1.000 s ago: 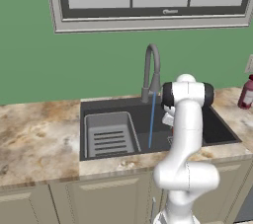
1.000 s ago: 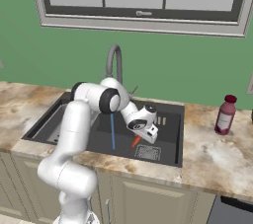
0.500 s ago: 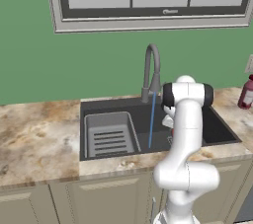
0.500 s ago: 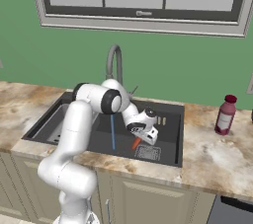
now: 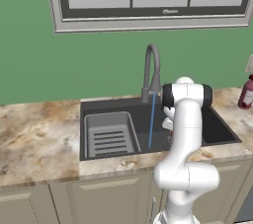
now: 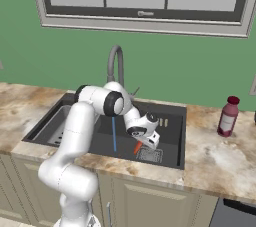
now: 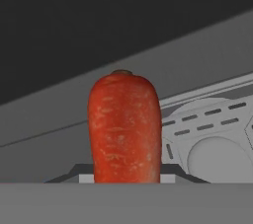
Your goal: Turn on the sink faucet. Then move the carrot from the counter to the sink. Turn off the sink. Move the vegetable from the sink to the pot next to the stove. Finally move the pot to the rear right burner.
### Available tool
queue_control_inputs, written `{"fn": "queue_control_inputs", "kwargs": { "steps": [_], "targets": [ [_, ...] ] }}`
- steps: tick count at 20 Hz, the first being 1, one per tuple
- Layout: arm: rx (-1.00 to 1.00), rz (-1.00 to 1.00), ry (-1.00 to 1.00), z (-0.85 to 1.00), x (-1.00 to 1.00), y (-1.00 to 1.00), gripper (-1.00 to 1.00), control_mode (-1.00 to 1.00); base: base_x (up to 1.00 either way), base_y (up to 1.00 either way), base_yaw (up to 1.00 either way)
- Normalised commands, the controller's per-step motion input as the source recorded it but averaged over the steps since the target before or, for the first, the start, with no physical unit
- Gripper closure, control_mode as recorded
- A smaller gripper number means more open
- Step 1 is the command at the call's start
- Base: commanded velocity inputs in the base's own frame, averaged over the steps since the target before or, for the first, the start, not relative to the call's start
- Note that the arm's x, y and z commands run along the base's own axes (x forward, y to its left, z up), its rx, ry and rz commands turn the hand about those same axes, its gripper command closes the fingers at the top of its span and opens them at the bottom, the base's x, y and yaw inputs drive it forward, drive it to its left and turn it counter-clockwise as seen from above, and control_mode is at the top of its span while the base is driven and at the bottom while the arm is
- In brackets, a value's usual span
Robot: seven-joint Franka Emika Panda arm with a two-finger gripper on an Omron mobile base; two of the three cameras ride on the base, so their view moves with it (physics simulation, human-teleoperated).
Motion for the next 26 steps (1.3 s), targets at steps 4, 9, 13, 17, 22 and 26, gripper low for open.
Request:
{"fn": "queue_control_inputs", "kwargs": {
  "steps": [4,9,13,17,22,26],
  "targets": [
    [0.00,0.01,0.00,-0.01,0.00,0.00,1.00,-1.00,0.00,0.00,0.00],
    [0.00,0.01,0.00,-0.06,0.00,0.00,1.00,-1.00,0.00,0.00,0.00],
    [0.00,0.00,0.00,-0.11,0.00,0.00,1.00,-1.00,0.00,0.00,0.00],
    [0.00,0.01,0.00,-0.14,0.00,0.00,1.00,-1.00,0.00,0.00,0.00],
    [0.00,0.01,0.00,-0.14,0.00,0.00,1.00,-1.00,0.00,0.00,0.00],
    [0.00,0.01,0.00,-0.17,0.00,0.00,1.00,-1.00,0.00,0.00,0.00]
  ]
}}
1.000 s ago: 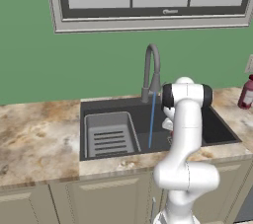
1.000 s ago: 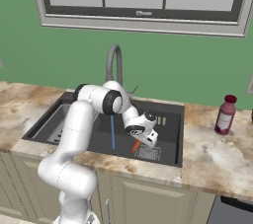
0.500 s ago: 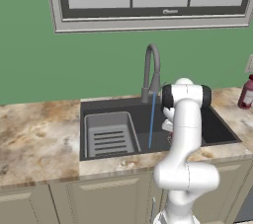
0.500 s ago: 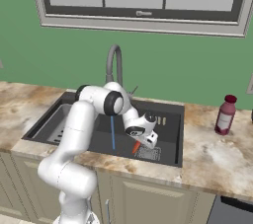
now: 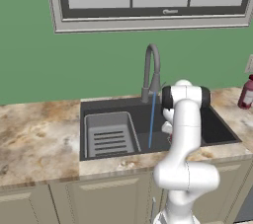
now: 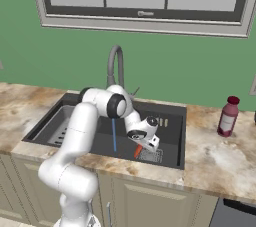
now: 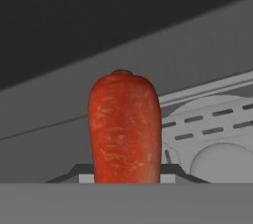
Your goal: Turn on the sink faucet. Then move the carrot from the counter to the sink. Turn off the sink. Move the vegetable from the sink to the pot next to the stove. Finally move the pot to the rear right burner.
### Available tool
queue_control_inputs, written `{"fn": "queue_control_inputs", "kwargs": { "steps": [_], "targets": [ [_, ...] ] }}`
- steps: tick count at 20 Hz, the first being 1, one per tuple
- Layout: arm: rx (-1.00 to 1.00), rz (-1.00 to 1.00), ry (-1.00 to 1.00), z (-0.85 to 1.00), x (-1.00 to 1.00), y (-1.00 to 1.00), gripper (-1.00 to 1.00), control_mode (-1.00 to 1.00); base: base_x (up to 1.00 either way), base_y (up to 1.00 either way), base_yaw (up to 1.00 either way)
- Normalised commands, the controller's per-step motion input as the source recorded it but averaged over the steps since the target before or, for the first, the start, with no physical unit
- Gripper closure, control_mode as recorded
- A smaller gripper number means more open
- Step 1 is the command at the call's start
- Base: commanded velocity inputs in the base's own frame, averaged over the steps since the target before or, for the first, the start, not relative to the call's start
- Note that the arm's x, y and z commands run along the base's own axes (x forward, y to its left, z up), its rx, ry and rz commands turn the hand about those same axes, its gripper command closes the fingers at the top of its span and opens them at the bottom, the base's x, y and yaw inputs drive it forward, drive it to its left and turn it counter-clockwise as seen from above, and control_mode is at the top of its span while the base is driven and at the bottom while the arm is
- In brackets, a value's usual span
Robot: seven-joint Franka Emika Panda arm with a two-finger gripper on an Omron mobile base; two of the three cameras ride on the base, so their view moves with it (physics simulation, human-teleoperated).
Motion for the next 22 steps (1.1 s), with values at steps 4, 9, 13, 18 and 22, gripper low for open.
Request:
{"fn": "queue_control_inputs", "kwargs": {
  "steps": [4,9,13,18,22],
  "targets": [
    [0.00,0.01,0.00,-0.20,0.00,0.00,1.00,-1.00,0.00,0.00,0.00],
    [0.00,0.02,0.00,-0.23,0.00,0.00,1.00,-1.00,0.00,0.00,0.00],
    [0.00,0.04,0.00,-0.21,0.00,0.00,1.00,-1.00,0.00,0.00,0.00],
    [0.00,0.01,0.00,-0.16,0.00,0.00,-1.00,-1.00,0.00,0.00,0.00],
    [0.00,0.02,0.00,-0.07,0.00,0.00,-1.00,-1.00,0.00,0.00,0.00]
  ]
}}
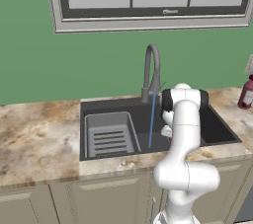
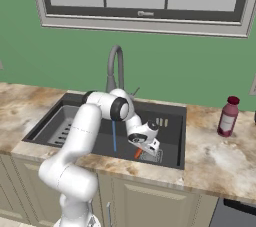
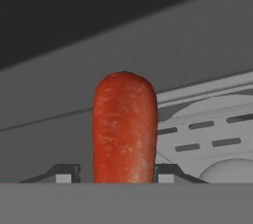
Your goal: Turn on the sink faucet. Then move the carrot from the counter to the sink. Turn off the sink. Move the vegetable from the sink to the pot next to the stove. Finally move the pot to the rear right burner.
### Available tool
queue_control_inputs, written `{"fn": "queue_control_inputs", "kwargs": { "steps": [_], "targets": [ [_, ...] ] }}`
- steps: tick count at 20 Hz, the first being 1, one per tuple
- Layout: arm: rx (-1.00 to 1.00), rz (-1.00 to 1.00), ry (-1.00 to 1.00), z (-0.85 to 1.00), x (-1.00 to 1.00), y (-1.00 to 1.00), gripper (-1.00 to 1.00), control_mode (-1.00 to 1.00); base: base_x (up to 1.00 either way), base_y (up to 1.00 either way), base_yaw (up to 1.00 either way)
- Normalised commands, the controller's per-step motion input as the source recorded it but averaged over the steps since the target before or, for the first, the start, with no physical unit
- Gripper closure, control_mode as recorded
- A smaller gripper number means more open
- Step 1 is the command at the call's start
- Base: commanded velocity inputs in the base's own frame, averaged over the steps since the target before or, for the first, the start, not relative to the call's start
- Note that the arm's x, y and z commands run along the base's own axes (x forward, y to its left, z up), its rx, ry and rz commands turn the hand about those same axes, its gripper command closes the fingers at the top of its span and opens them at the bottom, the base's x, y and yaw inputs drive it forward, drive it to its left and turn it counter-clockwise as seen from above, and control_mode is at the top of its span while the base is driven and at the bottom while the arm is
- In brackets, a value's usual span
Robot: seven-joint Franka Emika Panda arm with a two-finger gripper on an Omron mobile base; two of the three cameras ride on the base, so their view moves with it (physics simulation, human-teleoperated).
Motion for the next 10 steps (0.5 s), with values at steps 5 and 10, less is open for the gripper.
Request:
{"fn": "queue_control_inputs", "kwargs": {
  "steps": [5,10],
  "targets": [
    [0.00,0.01,-0.01,0.00,0.00,0.00,-1.00,-1.00,0.00,0.00,0.00],
    [0.00,0.00,-0.06,0.16,-0.19,0.00,-1.00,-1.00,0.00,0.00,0.00]
  ]
}}
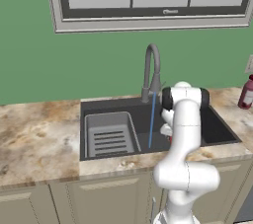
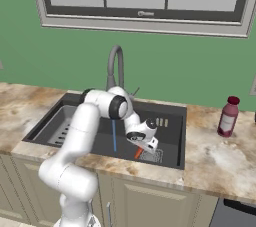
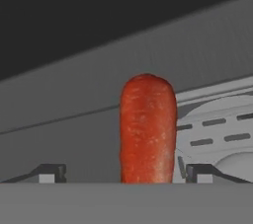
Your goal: Turn on the sink faucet. Then move the carrot from the counter to the sink. Turn off the sink. Move the vegetable from the sink to the pot next to the stove. Finally move the pot to the rear right burner.
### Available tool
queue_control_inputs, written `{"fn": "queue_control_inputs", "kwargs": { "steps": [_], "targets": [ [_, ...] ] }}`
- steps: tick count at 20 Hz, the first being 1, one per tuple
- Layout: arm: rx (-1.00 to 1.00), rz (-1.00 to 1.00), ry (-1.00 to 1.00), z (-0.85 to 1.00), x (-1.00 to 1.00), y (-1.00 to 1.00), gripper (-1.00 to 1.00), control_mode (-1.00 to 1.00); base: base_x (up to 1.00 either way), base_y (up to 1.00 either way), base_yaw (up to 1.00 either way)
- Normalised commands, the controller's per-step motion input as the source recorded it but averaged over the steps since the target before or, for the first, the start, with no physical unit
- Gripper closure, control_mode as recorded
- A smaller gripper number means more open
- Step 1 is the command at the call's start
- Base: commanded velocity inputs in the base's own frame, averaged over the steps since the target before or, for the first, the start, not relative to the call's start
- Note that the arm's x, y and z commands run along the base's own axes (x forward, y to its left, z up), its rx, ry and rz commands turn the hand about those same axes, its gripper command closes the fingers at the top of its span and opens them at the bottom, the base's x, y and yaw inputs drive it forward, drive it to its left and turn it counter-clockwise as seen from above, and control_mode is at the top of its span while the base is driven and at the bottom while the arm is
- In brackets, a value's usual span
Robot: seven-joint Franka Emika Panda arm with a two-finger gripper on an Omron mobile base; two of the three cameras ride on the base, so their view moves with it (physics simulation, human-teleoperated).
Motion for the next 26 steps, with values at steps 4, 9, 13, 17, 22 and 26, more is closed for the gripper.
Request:
{"fn": "queue_control_inputs", "kwargs": {
  "steps": [4,9,13,17,22,26],
  "targets": [
    [-0.02,0.00,-0.06,0.51,-0.37,0.00,-1.00,-1.00,0.00,0.00,0.00],
    [-0.02,0.00,-0.05,0.69,-0.27,0.00,-1.00,-1.00,0.00,0.00,0.00],
    [0.00,0.00,-0.04,0.86,-0.16,0.00,-1.00,-1.00,0.00,0.00,0.00],
    [0.00,0.00,-0.01,0.86,-0.06,0.00,-1.00,-1.00,0.00,0.00,0.00],
    [0.00,0.00,0.00,0.71,0.00,0.00,-1.00,-1.00,0.00,0.00,0.00],
    [0.00,0.00,0.00,0.50,0.00,0.00,-1.00,-1.00,0.00,0.00,0.00]
  ]
}}
